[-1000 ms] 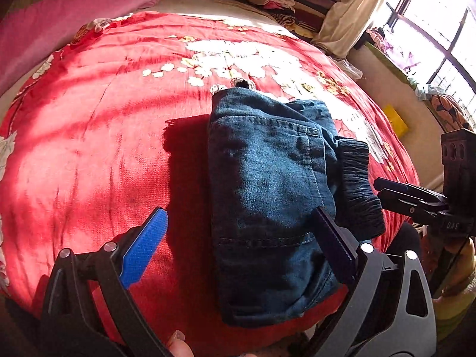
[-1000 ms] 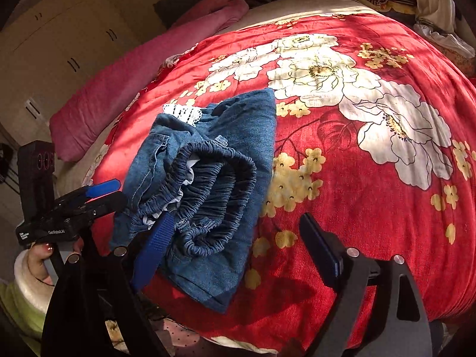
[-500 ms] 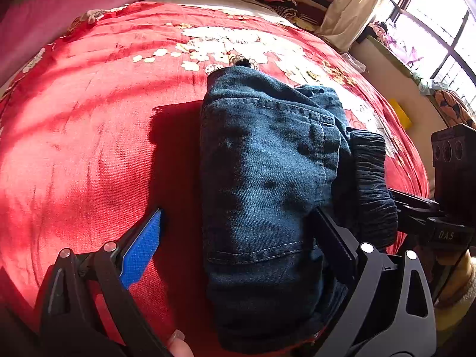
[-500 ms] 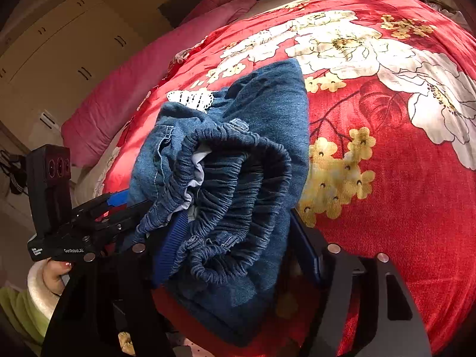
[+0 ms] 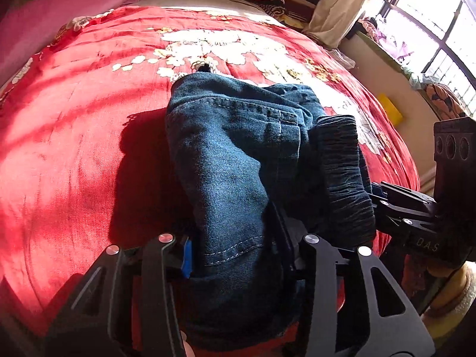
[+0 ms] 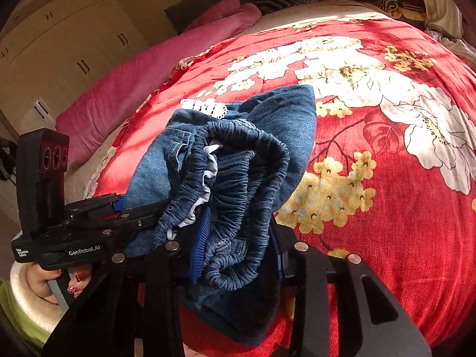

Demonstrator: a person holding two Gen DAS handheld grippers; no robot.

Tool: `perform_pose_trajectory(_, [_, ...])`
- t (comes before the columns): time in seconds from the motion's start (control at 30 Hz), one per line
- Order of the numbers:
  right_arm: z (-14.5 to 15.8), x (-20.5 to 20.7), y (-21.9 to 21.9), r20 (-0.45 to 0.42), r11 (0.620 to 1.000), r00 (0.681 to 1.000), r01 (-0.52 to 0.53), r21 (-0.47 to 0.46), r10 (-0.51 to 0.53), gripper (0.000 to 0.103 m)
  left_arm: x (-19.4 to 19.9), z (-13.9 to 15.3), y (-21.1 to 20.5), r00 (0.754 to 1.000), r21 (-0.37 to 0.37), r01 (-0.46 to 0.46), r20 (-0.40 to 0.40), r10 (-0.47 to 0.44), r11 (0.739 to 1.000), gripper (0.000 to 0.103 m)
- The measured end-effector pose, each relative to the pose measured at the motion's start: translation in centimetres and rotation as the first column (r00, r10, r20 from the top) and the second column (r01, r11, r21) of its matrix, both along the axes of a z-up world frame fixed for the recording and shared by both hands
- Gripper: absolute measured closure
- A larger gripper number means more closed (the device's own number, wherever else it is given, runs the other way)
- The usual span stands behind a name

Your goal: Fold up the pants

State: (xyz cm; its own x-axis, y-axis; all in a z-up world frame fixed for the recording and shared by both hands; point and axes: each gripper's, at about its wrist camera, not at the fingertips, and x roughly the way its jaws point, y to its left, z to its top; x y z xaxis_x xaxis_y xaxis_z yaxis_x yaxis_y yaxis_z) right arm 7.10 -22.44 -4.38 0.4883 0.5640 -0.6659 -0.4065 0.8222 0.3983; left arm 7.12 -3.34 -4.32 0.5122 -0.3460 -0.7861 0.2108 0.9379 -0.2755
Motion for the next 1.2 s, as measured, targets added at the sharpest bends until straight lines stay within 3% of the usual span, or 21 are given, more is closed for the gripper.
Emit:
perform_pose_trajectory(0.33, [5.2,-0.1,0.6,0.155,0.999,0.987,-0.021,-0.041,0.027,0.073,0.3,4.1,-0.3,0.997,-0.021,-0.003,0.075,0.004,1.0,0.078])
perform_pose_trajectory(0.67, [9.1,3.2,0.8,0.248,0.999,0.968,-0.018,-0.038,0.027,0.073,3.7,8.5,0.0,0.985,-0.017,-0.019,0.172,0.021,1.0,0.078])
perform_pose_trajectory(0.9, [8.9,6.5,0.8,0.245,0.999,0.969,-0.003,-0.04,0.013,0.073,6.8,9.1,-0.3,0.98,0.004,-0.04,0.193,0.039,0.999,0.078])
perform_pose_trajectory(1.2, [6.2,9.8,0.8,0.172,0.998,0.985,0.005,-0.064,0.006,0.073,9.7,6.1,-0.7,0.988,0.015,-0.059,0.145,0.056,0.998,0.078])
